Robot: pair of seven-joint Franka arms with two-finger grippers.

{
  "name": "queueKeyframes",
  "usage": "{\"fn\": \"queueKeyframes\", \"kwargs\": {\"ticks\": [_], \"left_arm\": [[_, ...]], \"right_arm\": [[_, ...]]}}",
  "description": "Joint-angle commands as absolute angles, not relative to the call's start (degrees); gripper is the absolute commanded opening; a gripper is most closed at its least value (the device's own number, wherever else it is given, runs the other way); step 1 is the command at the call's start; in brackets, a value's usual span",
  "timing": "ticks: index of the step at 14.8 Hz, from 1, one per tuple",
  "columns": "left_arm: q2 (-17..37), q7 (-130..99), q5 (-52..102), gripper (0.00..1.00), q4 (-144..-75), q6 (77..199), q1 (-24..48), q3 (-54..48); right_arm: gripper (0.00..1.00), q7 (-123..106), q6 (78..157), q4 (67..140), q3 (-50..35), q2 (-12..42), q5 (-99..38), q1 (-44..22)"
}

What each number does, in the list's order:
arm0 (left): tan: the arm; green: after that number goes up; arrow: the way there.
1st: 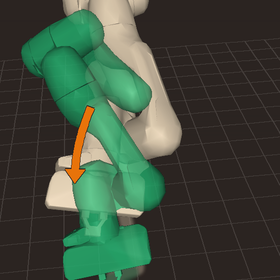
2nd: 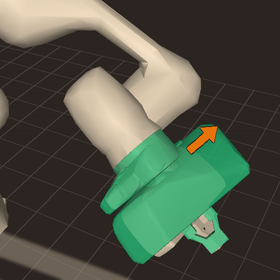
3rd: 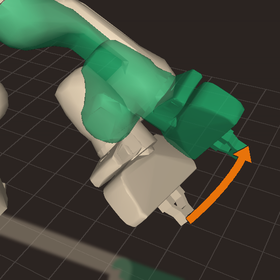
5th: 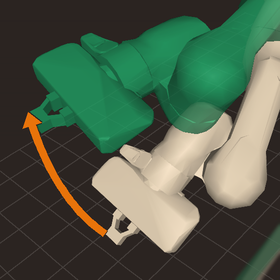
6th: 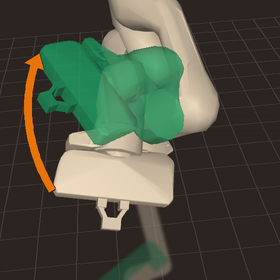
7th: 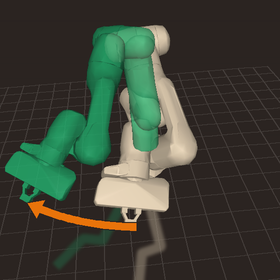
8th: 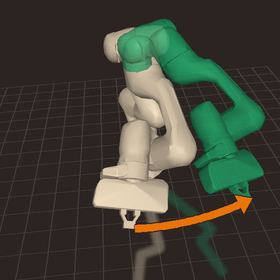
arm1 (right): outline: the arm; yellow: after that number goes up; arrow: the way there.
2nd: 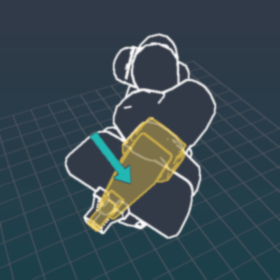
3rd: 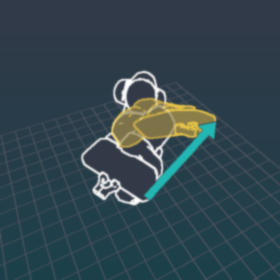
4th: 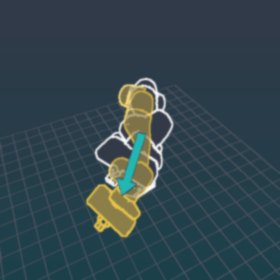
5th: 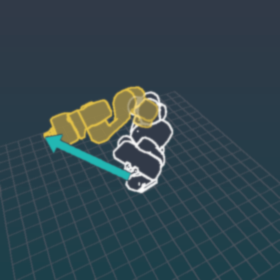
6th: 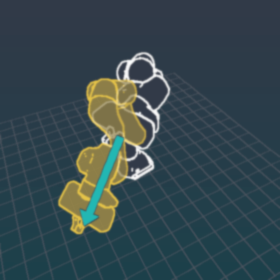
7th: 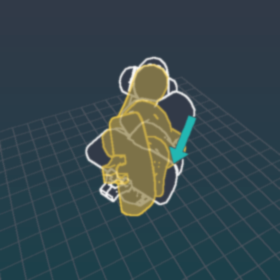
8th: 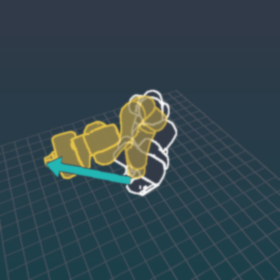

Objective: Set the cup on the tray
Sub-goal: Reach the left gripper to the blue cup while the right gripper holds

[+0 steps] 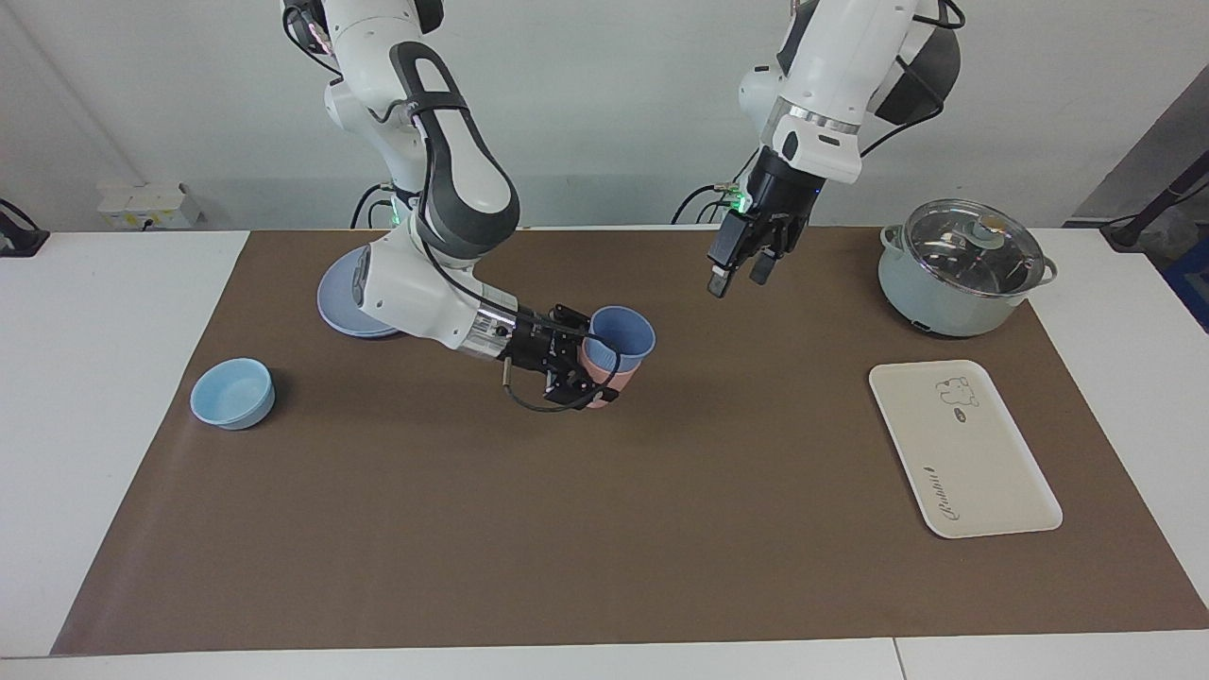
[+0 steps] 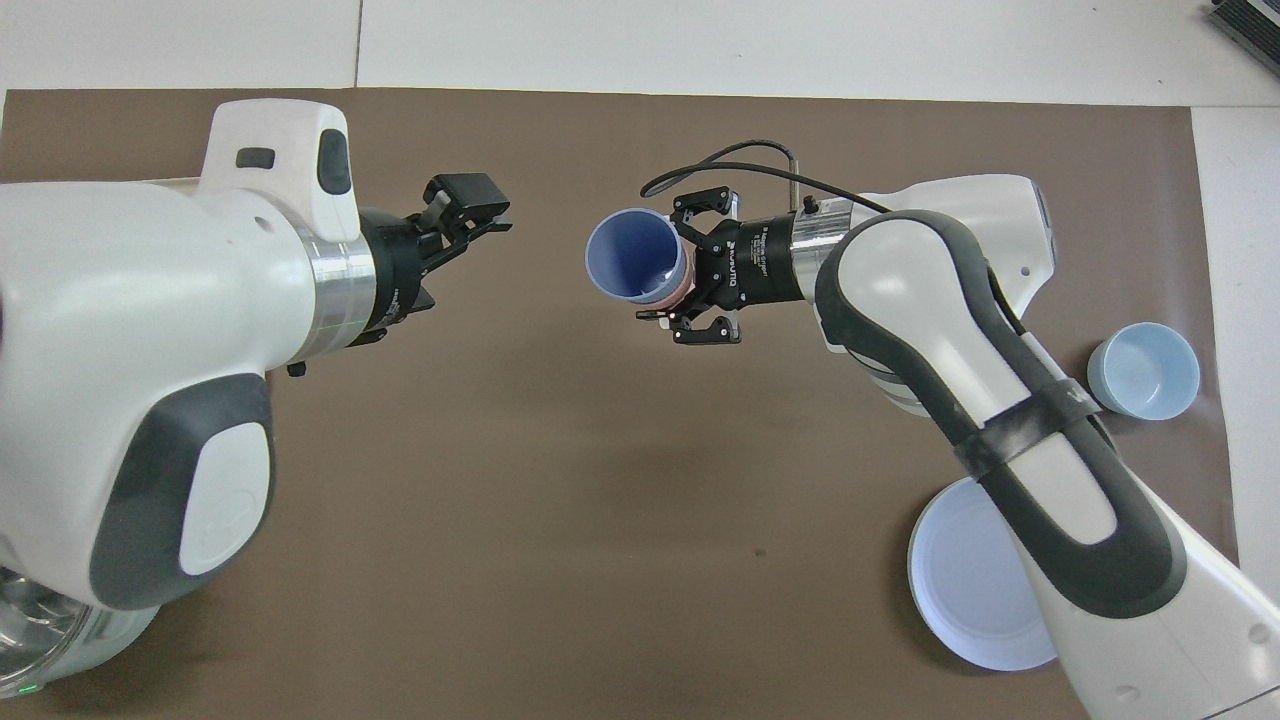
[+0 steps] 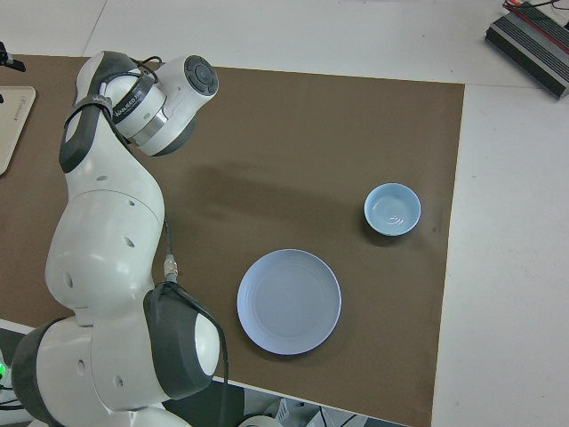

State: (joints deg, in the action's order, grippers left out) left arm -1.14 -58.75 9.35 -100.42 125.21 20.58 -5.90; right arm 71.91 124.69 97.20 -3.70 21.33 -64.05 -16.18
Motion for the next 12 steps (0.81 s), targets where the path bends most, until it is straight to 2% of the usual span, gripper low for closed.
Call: {"fn": "queueKeyframes", "kwargs": {"ticks": [1,3,5,7,10,11,12], "left_arm": [[2.0,-63.7,10.0,1.00,-100.6,131.3,23.4,-4.9],[3.6,-65.5,10.0,0.98,-100.5,133.7,25.0,-4.8],[5.9,-67.7,10.0,0.90,-100.5,137.4,26.5,-4.8],[6.6,-68.6,10.0,0.86,-100.6,138.3,27.6,-4.8],[7.2,-68.6,10.0,0.83,-100.6,138.4,28.2,-4.8],[7.6,-68.6,10.0,0.79,-100.7,139.3,28.6,-4.8],[8.1,-68.6,10.0,0.70,-100.7,139.8,28.7,-4.8]], "right_arm": [[0.00,72.1,125.5,98.7,-3.7,19.9,-65.8,-16.2],[0.00,72.0,125.8,98.7,-3.7,20.0,-65.8,-16.2],[0.00,72.1,127.2,98.7,-3.7,20.0,-65.8,-16.3],[0.00,72.1,127.4,98.7,-3.7,20.0,-65.8,-16.5],[0.00,72.1,127.4,98.7,-3.7,20.0,-65.8,-16.5],[0.00,72.1,127.4,98.7,-3.7,20.0,-65.8,-16.5],[0.00,72.1,127.4,98.7,-3.7,20.0,-65.8,-16.5]]}}
